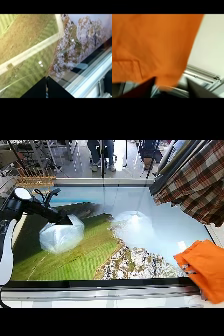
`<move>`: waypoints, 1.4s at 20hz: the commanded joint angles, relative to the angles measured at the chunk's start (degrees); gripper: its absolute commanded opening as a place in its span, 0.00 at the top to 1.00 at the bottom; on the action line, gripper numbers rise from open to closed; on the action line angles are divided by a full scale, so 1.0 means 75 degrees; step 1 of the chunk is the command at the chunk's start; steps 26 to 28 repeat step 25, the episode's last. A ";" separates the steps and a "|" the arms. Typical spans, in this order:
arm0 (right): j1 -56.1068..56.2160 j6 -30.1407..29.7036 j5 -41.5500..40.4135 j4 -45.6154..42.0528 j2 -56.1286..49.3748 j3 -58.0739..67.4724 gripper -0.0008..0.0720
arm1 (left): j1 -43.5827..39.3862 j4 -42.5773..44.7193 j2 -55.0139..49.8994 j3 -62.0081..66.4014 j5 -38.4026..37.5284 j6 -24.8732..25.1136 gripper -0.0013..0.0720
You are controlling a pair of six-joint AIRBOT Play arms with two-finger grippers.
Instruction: Fold the clothes and pants, and hang the long-sleeved shirts on hangers.
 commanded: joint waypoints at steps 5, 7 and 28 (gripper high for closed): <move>-0.0038 0.0262 0.0749 0.0391 -0.0519 0.1565 0.22 | 0.0032 0.0420 0.0032 0.0020 0.0000 -0.0052 0.97; 0.0219 0.0525 0.0289 0.2923 -0.0516 0.2591 0.22 | 0.0015 0.1932 0.0216 0.0041 0.0038 -0.0635 0.97; 0.9690 -0.1000 -0.6927 0.1268 -0.0455 0.1722 0.97 | 0.0402 0.5919 0.2025 0.0032 0.1530 -0.2288 0.97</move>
